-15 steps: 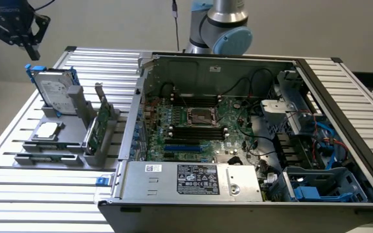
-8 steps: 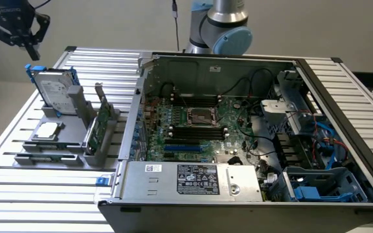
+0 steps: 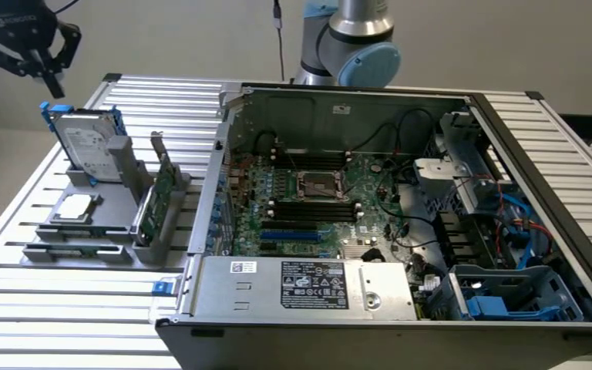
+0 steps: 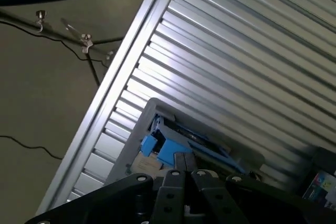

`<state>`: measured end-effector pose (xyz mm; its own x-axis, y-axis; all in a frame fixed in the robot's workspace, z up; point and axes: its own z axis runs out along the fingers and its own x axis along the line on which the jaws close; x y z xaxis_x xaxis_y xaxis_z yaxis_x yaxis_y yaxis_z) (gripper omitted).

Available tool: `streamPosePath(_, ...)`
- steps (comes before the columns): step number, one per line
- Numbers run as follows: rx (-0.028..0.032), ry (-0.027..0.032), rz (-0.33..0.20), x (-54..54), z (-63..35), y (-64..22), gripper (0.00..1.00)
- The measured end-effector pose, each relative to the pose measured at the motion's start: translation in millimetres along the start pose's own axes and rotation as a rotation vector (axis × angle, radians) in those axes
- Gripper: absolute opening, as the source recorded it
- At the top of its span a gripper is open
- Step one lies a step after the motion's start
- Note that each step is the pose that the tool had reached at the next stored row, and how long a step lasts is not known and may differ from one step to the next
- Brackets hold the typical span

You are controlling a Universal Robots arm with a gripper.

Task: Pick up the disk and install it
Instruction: 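Pick up the disk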

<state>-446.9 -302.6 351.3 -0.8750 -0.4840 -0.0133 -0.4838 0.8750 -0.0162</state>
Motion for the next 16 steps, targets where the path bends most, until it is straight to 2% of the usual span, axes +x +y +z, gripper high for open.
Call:
streamPosePath(12,-0.0027,-0.0033,-0.219,0.0,1.9,0.0,0.11)
streamPosePath(16,0.0007,-0.0015,-0.291,0.1,1.9,0.0,0.11)
